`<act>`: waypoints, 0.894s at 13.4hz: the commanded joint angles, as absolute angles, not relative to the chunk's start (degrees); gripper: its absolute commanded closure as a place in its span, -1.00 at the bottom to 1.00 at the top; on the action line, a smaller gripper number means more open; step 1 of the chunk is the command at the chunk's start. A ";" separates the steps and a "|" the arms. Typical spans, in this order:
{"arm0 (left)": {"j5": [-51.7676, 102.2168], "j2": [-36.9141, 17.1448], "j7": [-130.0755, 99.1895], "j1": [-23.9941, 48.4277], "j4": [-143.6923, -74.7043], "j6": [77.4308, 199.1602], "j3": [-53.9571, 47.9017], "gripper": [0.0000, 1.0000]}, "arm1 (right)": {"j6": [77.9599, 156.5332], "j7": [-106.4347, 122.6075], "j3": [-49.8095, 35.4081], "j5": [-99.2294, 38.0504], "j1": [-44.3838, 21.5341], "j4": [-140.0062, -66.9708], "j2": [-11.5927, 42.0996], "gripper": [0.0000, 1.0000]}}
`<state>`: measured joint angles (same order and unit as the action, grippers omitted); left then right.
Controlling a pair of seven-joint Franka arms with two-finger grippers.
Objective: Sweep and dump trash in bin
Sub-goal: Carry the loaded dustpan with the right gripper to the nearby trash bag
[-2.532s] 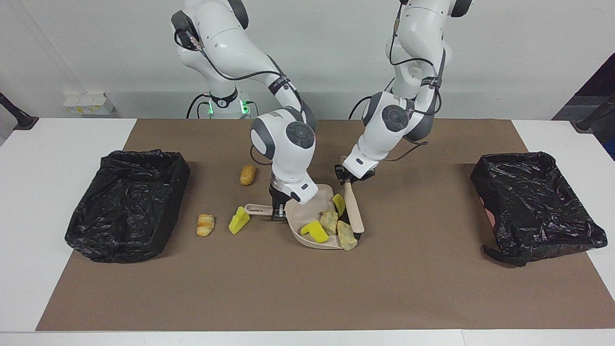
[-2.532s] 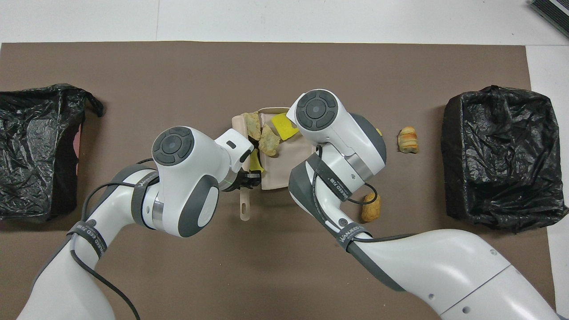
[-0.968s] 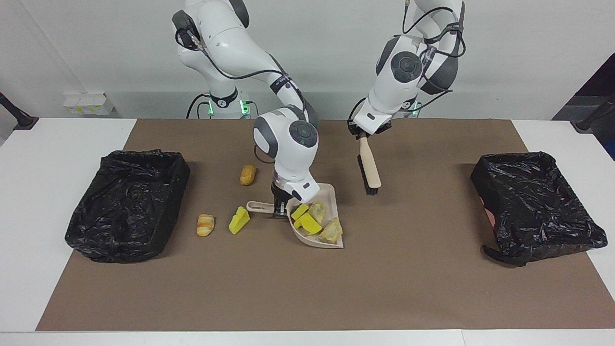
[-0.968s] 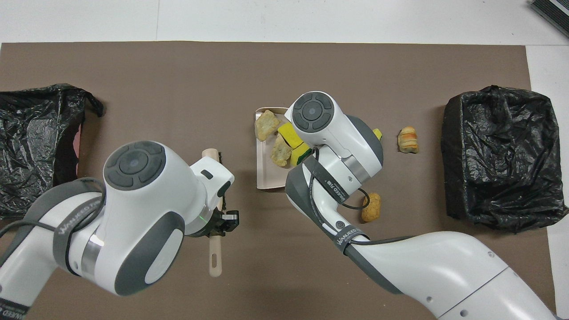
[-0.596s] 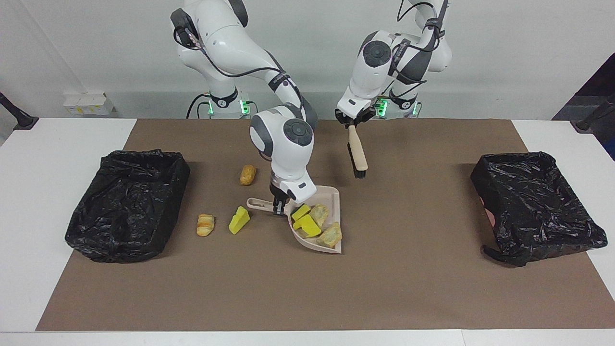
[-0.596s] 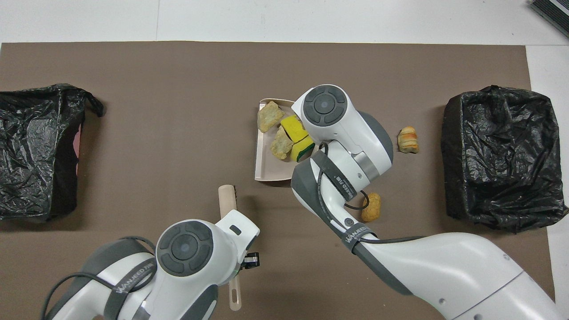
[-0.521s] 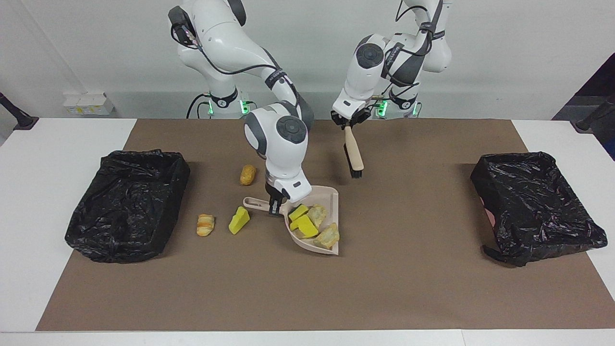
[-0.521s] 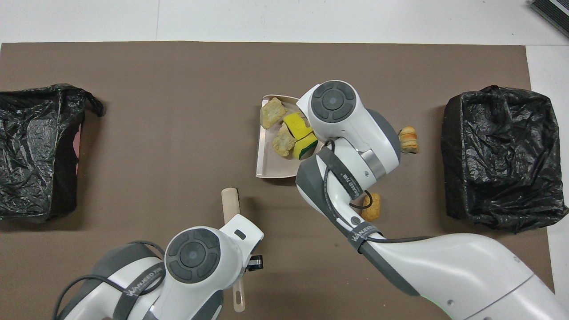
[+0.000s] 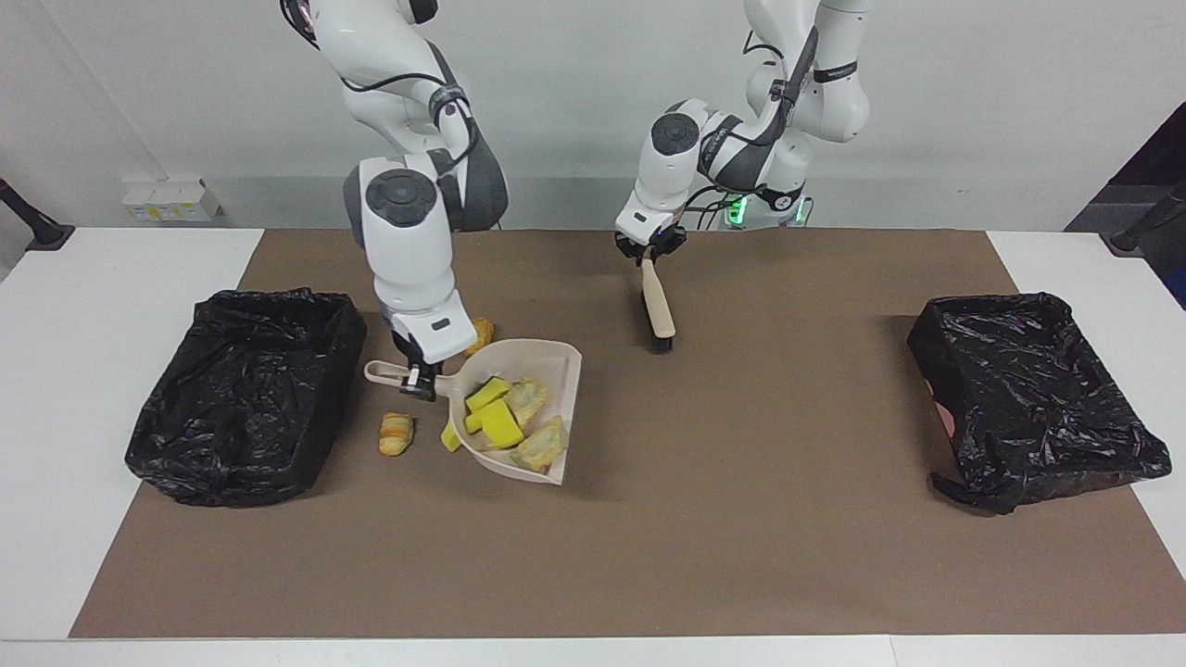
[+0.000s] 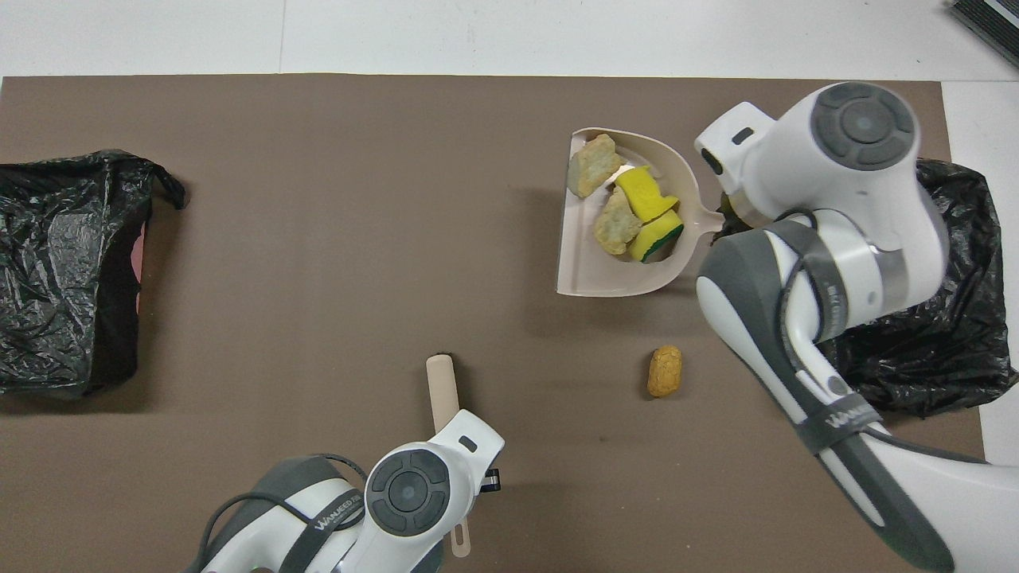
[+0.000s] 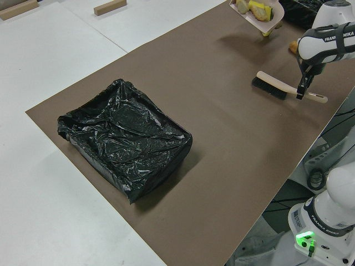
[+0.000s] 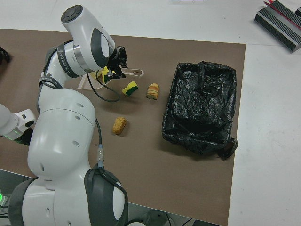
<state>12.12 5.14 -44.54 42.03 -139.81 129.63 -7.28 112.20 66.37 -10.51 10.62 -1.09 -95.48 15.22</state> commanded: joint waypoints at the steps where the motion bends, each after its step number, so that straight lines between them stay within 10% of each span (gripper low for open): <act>1: 11.51 4.66 -45.09 43.51 -140.54 132.10 -6.33 1.00 | 112.33 75.64 -11.16 6.95 6.74 -100.02 11.17 1.00; 2: 11.51 4.57 -44.39 43.42 -140.45 132.10 -6.24 1.00 | 111.37 78.54 -11.16 6.94 9.46 -99.93 10.81 1.00; 4: 11.51 4.48 -44.30 43.24 -139.93 131.22 -6.24 -0.99 | 110.57 84.78 -11.16 6.94 16.05 -99.93 10.37 1.00; 12: 9.68 6.06 -41.07 27.98 -127.02 117.79 -5.45 -1.00 | 112.75 98.71 -10.55 12.89 31.90 -98.44 10.46 1.00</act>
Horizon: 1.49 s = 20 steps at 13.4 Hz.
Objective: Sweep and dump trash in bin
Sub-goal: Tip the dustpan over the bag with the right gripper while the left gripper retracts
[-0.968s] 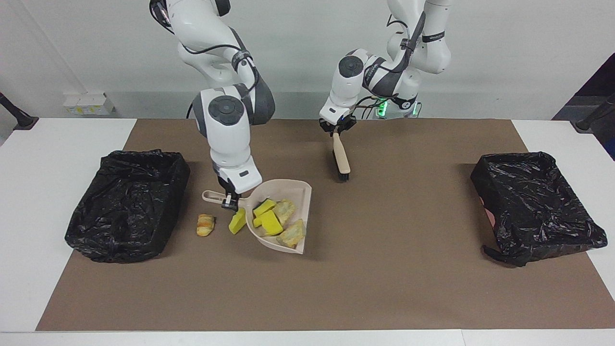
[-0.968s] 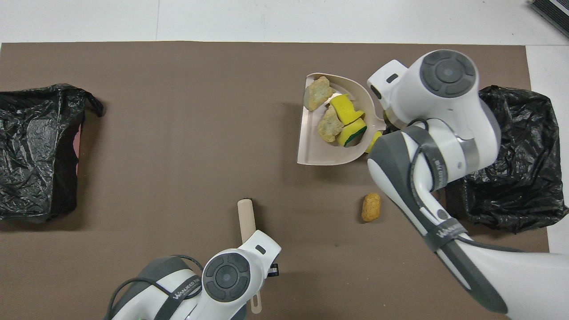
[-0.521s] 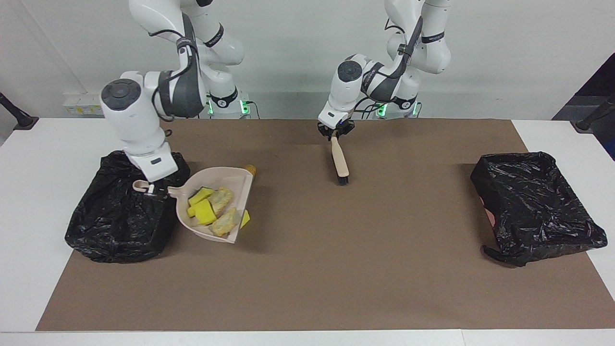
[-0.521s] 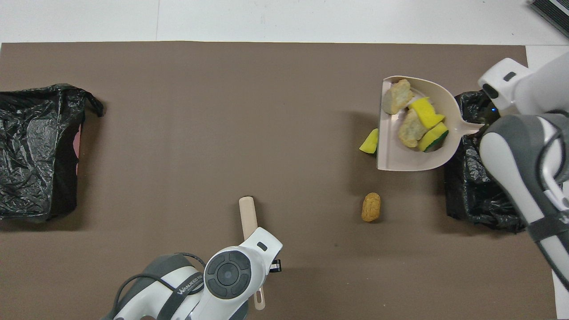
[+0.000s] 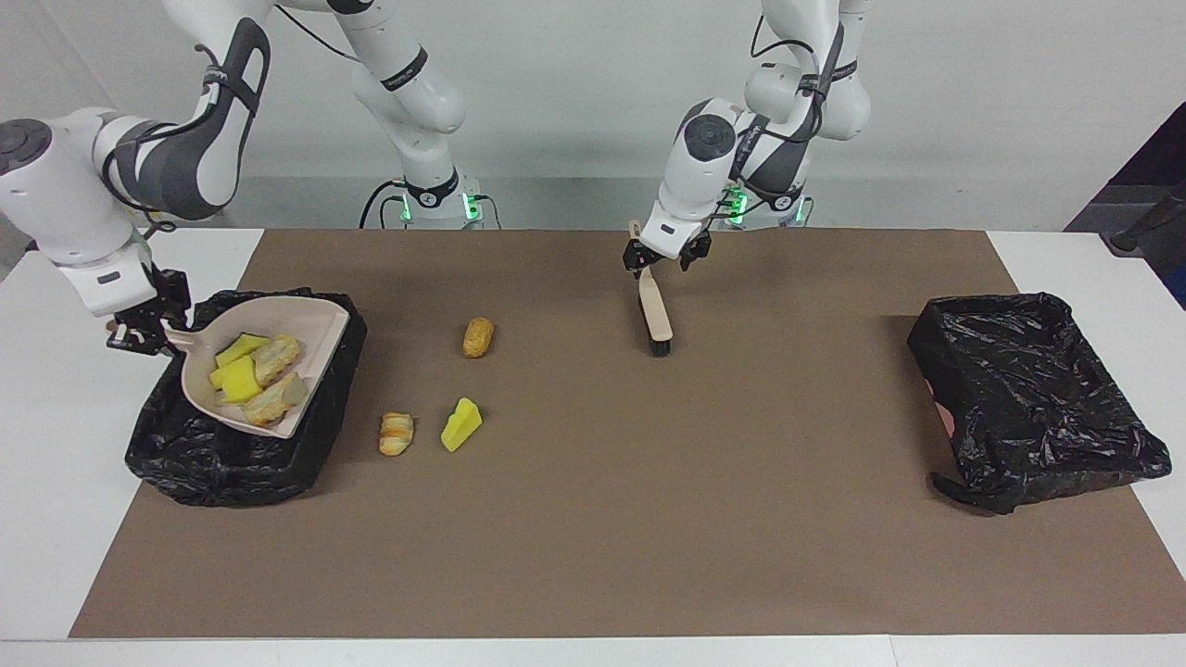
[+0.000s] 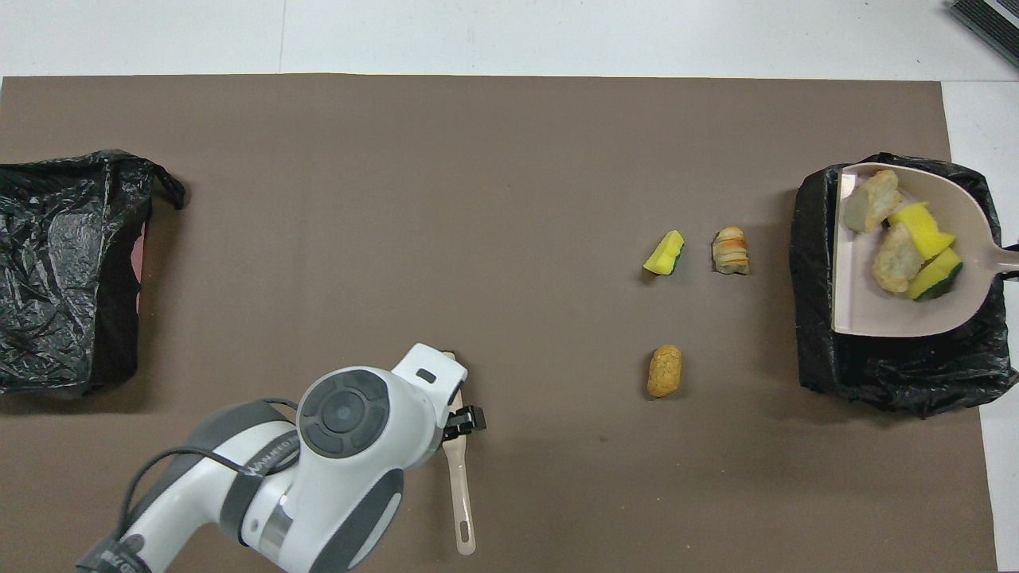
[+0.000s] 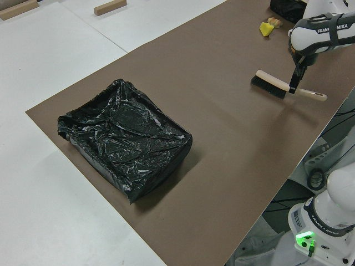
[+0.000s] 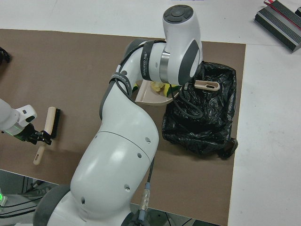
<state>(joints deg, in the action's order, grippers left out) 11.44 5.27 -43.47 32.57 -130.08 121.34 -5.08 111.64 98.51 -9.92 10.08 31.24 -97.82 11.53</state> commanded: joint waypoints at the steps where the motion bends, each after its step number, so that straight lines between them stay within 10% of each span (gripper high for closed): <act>1: 9.58 6.15 -36.96 24.38 -125.26 115.86 -5.45 -1.00 | 113.20 98.44 -10.46 13.70 31.90 -98.35 10.55 1.00; 11: 7.29 6.42 -4.33 -0.85 -122.52 113.64 -5.45 -1.00 | 114.35 83.00 -10.63 35.92 27.52 -100.45 10.02 1.00; 20: 6.94 7.38 -1.23 -5.27 -103.73 95.21 -5.36 -1.00 | 105.32 72.07 -10.63 53.42 17.76 -105.29 6.24 1.00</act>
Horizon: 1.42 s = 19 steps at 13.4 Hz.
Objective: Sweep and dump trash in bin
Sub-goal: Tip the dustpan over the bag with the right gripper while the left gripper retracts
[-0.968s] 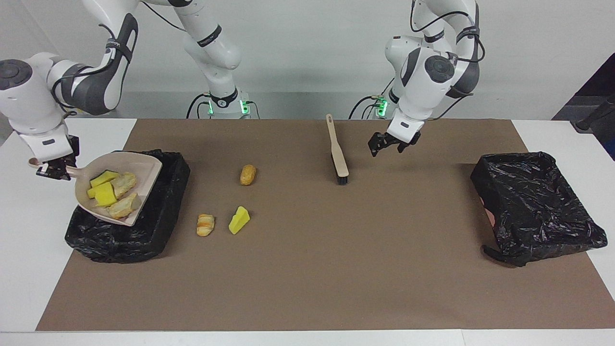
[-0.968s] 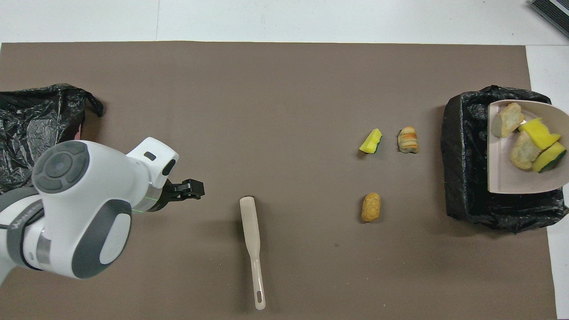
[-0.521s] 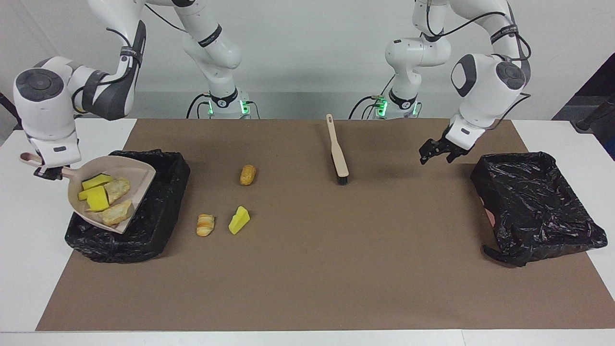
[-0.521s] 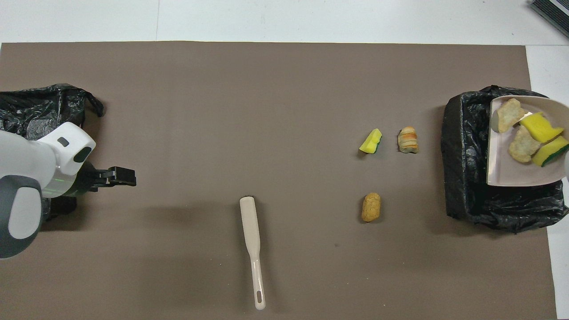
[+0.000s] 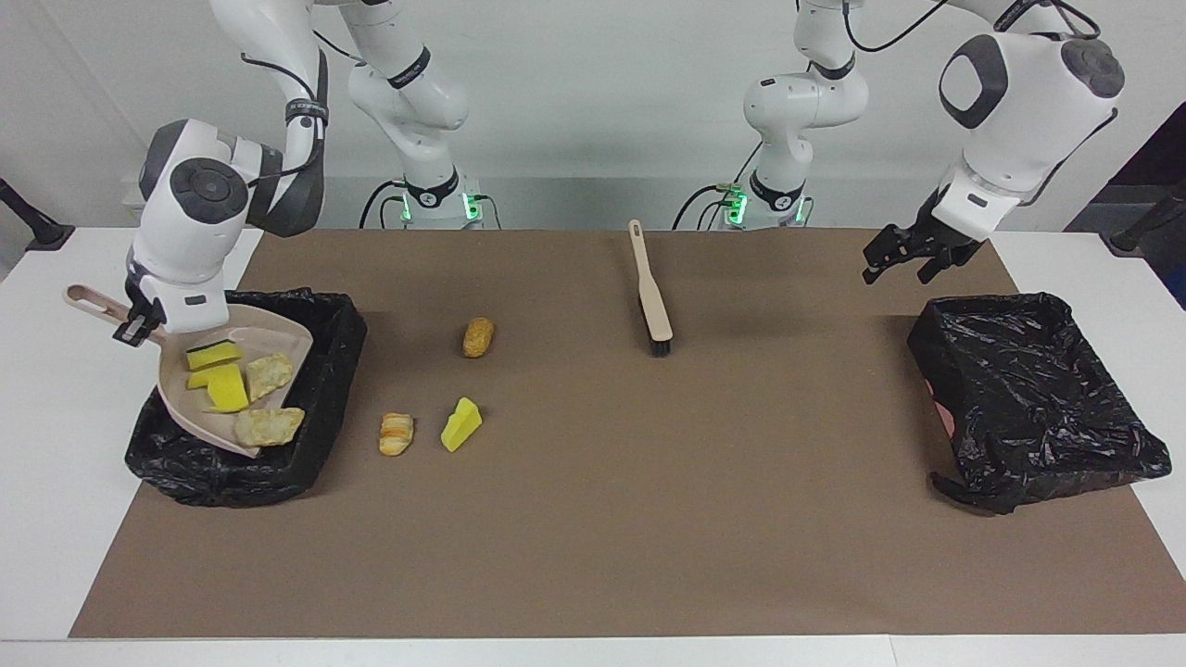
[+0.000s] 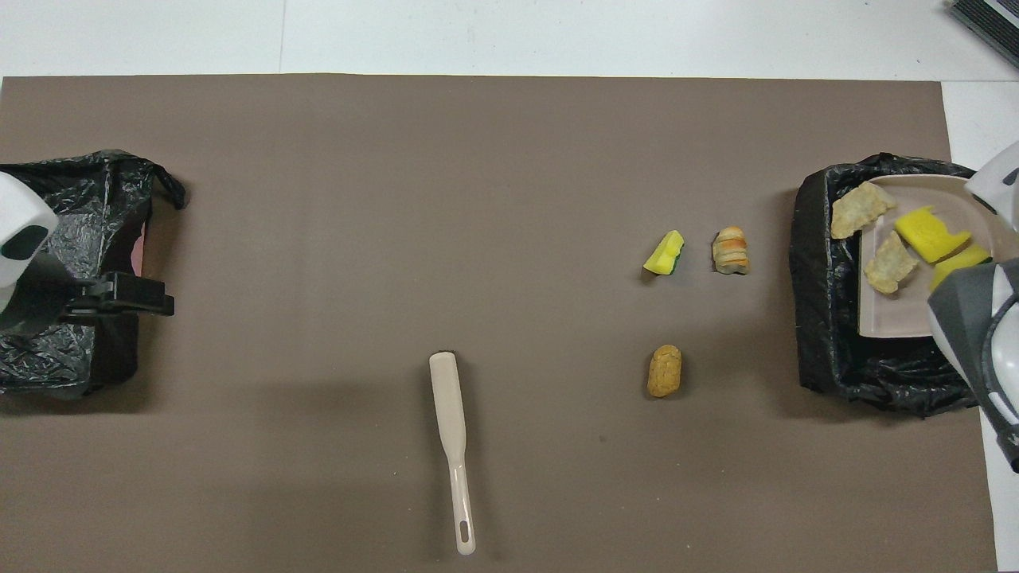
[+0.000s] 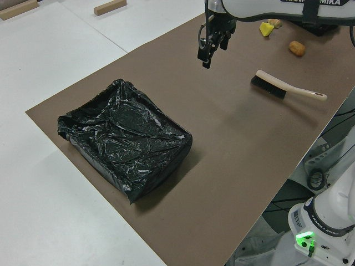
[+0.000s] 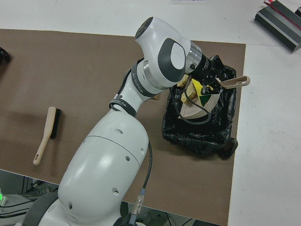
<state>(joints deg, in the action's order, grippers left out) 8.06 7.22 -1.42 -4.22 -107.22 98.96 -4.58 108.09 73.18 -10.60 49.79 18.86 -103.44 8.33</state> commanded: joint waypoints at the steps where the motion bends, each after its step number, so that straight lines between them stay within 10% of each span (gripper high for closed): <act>1: 6.94 7.90 -1.23 -5.36 -102.32 93.45 -5.19 -1.00 | 104.08 72.07 -10.63 55.35 16.97 -105.21 6.24 1.00; 19: 5.54 8.17 -1.67 -5.80 -100.11 92.81 -5.45 -1.00 | 92.55 72.16 -10.99 72.68 5.46 -102.75 6.68 1.00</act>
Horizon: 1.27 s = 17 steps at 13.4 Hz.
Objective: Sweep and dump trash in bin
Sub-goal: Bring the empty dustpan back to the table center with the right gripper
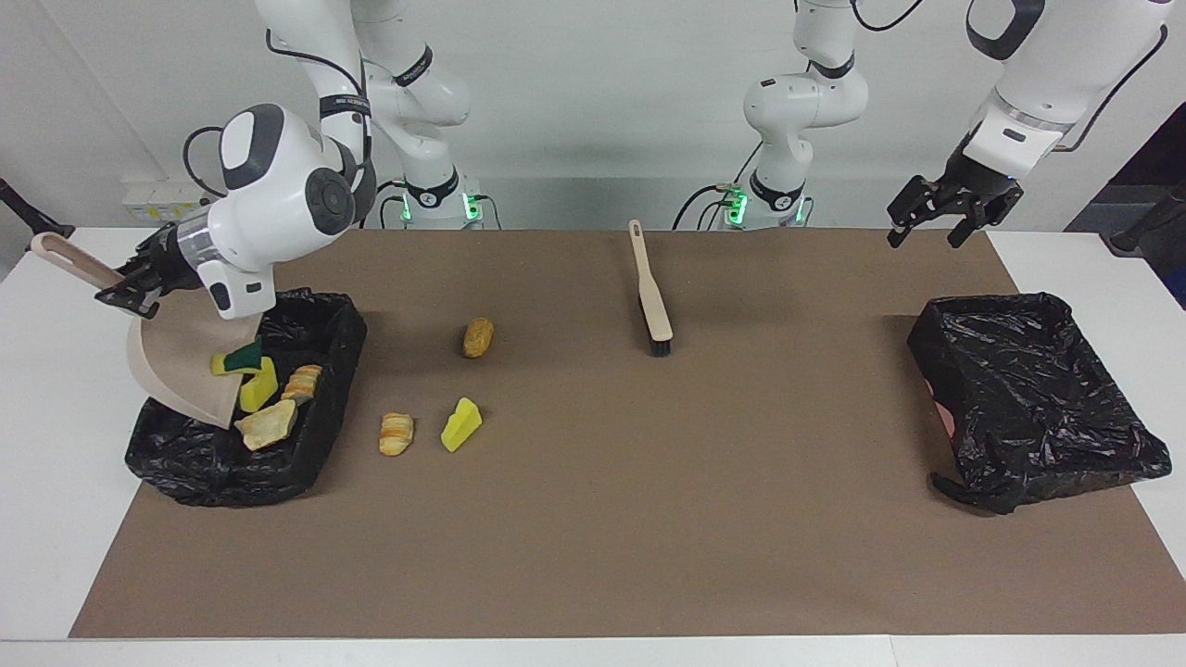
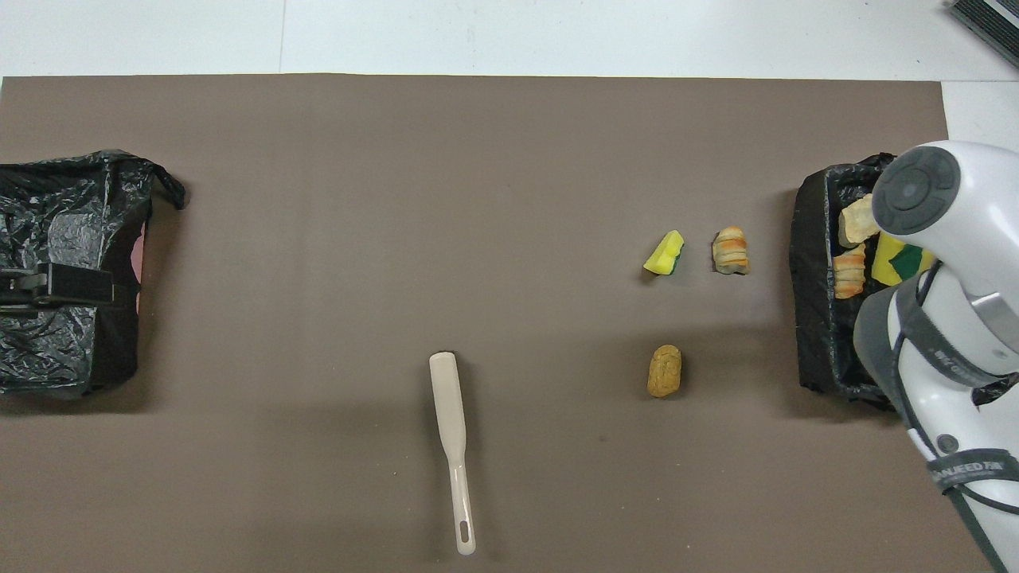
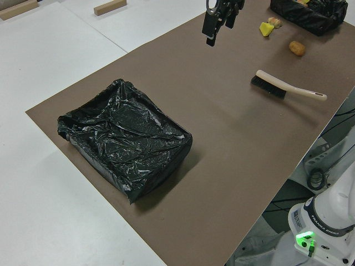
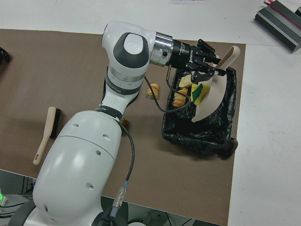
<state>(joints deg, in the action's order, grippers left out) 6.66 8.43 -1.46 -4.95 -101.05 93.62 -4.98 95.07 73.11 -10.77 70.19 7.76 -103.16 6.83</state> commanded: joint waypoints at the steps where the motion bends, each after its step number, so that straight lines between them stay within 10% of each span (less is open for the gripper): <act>1: 5.62 8.17 -1.67 -5.80 -100.11 92.81 -5.45 -1.00 | 92.64 72.07 -11.07 73.82 5.54 -102.74 6.68 1.00; 17: 5.62 8.17 -1.67 -5.71 -100.11 92.81 -5.54 -1.00 | 93.16 72.53 -11.07 58.39 6.50 -92.64 8.17 1.00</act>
